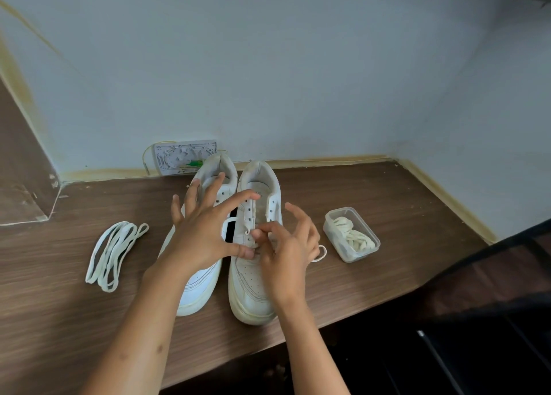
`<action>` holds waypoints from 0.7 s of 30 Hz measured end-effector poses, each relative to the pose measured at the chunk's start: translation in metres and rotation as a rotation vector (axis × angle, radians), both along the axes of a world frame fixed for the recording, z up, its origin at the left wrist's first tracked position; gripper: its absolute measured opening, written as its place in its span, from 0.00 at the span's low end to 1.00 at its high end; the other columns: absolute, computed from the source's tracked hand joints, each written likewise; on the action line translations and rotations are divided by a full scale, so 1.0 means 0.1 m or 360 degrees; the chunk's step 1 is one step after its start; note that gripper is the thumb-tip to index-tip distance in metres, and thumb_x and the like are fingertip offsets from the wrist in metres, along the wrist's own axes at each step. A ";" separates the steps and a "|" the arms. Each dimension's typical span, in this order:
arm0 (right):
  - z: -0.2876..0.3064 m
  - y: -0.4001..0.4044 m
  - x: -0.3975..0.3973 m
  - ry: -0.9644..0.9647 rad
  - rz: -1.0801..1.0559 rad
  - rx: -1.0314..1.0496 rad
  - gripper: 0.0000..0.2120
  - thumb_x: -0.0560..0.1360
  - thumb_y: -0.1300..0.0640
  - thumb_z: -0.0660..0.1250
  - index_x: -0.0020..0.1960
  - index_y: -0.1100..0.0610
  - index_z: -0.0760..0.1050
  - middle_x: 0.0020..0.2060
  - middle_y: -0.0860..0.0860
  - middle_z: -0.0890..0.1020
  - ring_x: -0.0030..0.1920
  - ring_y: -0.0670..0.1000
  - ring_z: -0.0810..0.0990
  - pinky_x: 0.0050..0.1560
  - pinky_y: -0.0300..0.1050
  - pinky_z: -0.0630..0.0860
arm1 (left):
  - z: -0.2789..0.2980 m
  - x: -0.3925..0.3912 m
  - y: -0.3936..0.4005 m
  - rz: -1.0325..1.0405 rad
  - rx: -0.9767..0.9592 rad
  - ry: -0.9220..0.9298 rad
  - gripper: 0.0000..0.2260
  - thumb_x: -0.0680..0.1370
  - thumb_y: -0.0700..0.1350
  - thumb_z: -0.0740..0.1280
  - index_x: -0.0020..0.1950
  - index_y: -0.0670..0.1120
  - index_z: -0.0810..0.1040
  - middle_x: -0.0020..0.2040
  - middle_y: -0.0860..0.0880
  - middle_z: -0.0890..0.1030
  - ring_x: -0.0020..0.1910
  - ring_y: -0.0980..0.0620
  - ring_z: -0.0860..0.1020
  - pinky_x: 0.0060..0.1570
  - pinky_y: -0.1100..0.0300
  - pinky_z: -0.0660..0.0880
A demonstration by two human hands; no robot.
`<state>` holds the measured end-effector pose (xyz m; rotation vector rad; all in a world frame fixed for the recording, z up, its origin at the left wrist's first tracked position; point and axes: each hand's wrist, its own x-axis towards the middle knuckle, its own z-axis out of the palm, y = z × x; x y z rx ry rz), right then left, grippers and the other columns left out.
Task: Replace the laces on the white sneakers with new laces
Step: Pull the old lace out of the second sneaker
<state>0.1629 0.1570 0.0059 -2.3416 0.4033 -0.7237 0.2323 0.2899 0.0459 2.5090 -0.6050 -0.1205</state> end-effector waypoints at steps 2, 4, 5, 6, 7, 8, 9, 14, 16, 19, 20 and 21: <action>0.04 0.01 0.00 -0.0091 -0.0194 0.0159 0.07 0.75 0.57 0.71 0.44 0.44 0.80 0.68 0.43 0.65 0.69 0.49 0.58 0.68 0.53 0.55 | 0.00 0.00 0.00 -0.0003 -0.0006 0.0006 0.42 0.60 0.64 0.78 0.65 0.79 0.56 0.80 0.59 0.40 0.77 0.50 0.33 0.72 0.39 0.33; 0.12 -0.03 -0.02 -0.0286 -0.0486 0.0450 0.07 0.77 0.60 0.68 0.44 0.48 0.79 0.63 0.42 0.66 0.64 0.48 0.61 0.68 0.54 0.58 | 0.00 0.00 0.01 -0.0009 -0.0012 0.0005 0.42 0.60 0.64 0.78 0.65 0.79 0.57 0.80 0.59 0.40 0.77 0.50 0.33 0.72 0.39 0.33; 0.16 -0.08 -0.04 -0.0394 -0.0625 0.0590 0.07 0.78 0.60 0.66 0.44 0.50 0.78 0.60 0.43 0.65 0.62 0.48 0.62 0.68 0.55 0.60 | -0.01 0.00 0.02 -0.0014 -0.0012 0.0003 0.42 0.59 0.64 0.78 0.65 0.80 0.56 0.79 0.59 0.39 0.77 0.50 0.32 0.72 0.39 0.33; 0.19 -0.14 -0.05 -0.0470 -0.0743 0.0687 0.06 0.79 0.58 0.65 0.44 0.52 0.78 0.59 0.44 0.65 0.59 0.47 0.62 0.69 0.57 0.60 | -0.01 0.00 0.02 -0.0018 -0.0010 0.0002 0.42 0.60 0.64 0.78 0.65 0.80 0.56 0.79 0.59 0.39 0.77 0.50 0.32 0.72 0.39 0.33; 0.22 -0.18 -0.06 -0.0494 -0.0832 0.0742 0.07 0.80 0.57 0.64 0.44 0.52 0.78 0.59 0.44 0.65 0.57 0.46 0.62 0.69 0.59 0.60 | -0.01 0.00 0.02 -0.0019 -0.0006 0.0001 0.42 0.60 0.64 0.78 0.64 0.80 0.56 0.79 0.58 0.39 0.77 0.50 0.32 0.72 0.39 0.32; 0.24 -0.20 -0.06 -0.0485 -0.0883 0.0782 0.07 0.80 0.55 0.64 0.45 0.52 0.77 0.59 0.45 0.65 0.56 0.46 0.61 0.70 0.60 0.59 | -0.01 0.00 0.02 -0.0021 0.0003 -0.0002 0.42 0.60 0.64 0.78 0.64 0.80 0.55 0.80 0.58 0.39 0.77 0.50 0.32 0.72 0.39 0.32; 0.24 -0.20 -0.07 -0.0468 -0.0893 0.0801 0.06 0.80 0.54 0.63 0.46 0.51 0.77 0.59 0.45 0.65 0.56 0.46 0.61 0.70 0.61 0.59 | 0.00 0.01 0.02 -0.0022 0.0009 -0.0005 0.42 0.60 0.64 0.78 0.64 0.80 0.55 0.80 0.58 0.39 0.77 0.50 0.32 0.72 0.39 0.33; 0.20 -0.14 -0.07 -0.0422 -0.0343 0.0465 0.07 0.80 0.47 0.63 0.58 0.43 0.75 0.66 0.47 0.62 0.66 0.51 0.62 0.67 0.58 0.65 | 0.00 0.01 0.01 -0.0015 -0.0024 -0.0005 0.42 0.60 0.63 0.79 0.65 0.79 0.57 0.80 0.58 0.40 0.77 0.50 0.32 0.72 0.39 0.33; 0.16 -0.10 -0.05 -0.0159 -0.0058 0.0091 0.08 0.80 0.49 0.64 0.57 0.42 0.78 0.70 0.47 0.61 0.70 0.52 0.57 0.70 0.47 0.58 | 0.00 0.00 0.01 -0.0010 -0.0010 -0.0007 0.43 0.60 0.64 0.78 0.66 0.78 0.57 0.79 0.59 0.39 0.77 0.50 0.32 0.72 0.39 0.33; 0.05 -0.01 -0.04 0.0093 0.0127 -0.0192 0.09 0.79 0.55 0.64 0.56 0.44 0.78 0.72 0.49 0.61 0.72 0.53 0.52 0.71 0.56 0.56 | 0.00 0.00 0.01 -0.0009 -0.0001 -0.0010 0.42 0.60 0.65 0.78 0.65 0.80 0.55 0.79 0.60 0.39 0.76 0.51 0.32 0.72 0.40 0.33; 0.03 0.01 -0.03 0.0114 0.0120 -0.0137 0.09 0.79 0.57 0.64 0.55 0.46 0.78 0.72 0.49 0.62 0.72 0.53 0.52 0.71 0.59 0.57 | 0.00 0.00 0.01 -0.0011 0.0005 -0.0011 0.42 0.60 0.65 0.77 0.64 0.80 0.55 0.79 0.59 0.39 0.76 0.51 0.32 0.72 0.40 0.33; 0.02 0.01 -0.02 0.0119 0.0094 -0.0089 0.07 0.78 0.58 0.65 0.53 0.48 0.79 0.71 0.48 0.62 0.72 0.53 0.53 0.70 0.60 0.57 | 0.00 0.00 0.01 -0.0011 0.0009 -0.0012 0.42 0.60 0.66 0.77 0.64 0.80 0.54 0.79 0.59 0.39 0.77 0.50 0.33 0.72 0.40 0.33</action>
